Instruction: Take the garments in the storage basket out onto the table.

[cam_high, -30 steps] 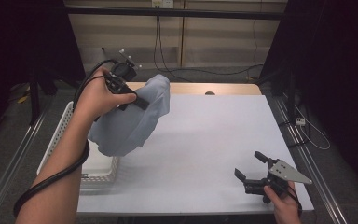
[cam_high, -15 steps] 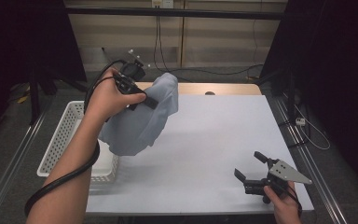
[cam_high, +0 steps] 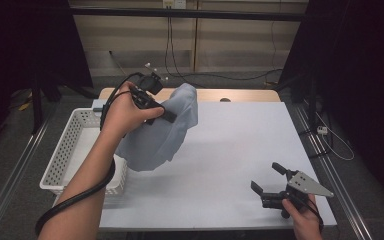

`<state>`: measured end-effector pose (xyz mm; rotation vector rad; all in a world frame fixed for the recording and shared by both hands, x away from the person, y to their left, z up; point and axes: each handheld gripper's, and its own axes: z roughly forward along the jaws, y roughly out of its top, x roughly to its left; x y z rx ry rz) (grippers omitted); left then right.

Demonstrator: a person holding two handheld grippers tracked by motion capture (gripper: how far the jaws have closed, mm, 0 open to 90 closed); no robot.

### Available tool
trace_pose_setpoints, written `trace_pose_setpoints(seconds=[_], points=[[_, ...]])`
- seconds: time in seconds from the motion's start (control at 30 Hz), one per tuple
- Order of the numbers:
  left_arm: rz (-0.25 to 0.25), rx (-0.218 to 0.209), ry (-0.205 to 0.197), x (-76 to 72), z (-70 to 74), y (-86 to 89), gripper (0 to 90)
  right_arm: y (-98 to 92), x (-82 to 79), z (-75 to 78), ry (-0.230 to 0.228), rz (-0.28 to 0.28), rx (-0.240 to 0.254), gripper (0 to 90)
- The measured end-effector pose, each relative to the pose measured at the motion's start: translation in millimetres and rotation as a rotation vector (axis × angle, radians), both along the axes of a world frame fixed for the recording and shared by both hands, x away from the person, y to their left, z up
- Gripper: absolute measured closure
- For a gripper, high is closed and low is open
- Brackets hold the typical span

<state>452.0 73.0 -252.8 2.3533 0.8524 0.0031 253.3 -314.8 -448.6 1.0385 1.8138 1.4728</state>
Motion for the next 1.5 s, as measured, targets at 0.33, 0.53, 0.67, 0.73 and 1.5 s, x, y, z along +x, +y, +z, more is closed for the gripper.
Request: trace_pose_setpoints(seconds=[0.33, 0.53, 0.67, 0.73, 1.5], points=[[-0.03, -0.012, 0.022, -1.4, -23.6, -12.2, 58.4, -0.2, 0.1, 0.0, 0.0, 0.002, -0.001, 0.4], [-0.038, -0.018, 0.022, -2.5, -34.7, -16.9, 58.2, 0.2, 0.4, -0.1, -0.003, 0.005, -0.009, 0.5], [-0.049, -0.023, 0.026, -2.9, -40.5, -20.6, 57.8, 0.7, 0.2, 0.1, -0.004, 0.007, -0.01, 0.5], [-0.051, -0.029, 0.026, -3.4, -43.7, -22.9, 57.8, 0.7, 0.2, 0.0, -0.005, 0.008, -0.011, 0.5], [-0.087, -0.035, 0.038, -2.2, -83.1, -39.5, 54.6, 0.6, 0.8, -0.1, -0.003, 0.008, -0.011, 0.5]])
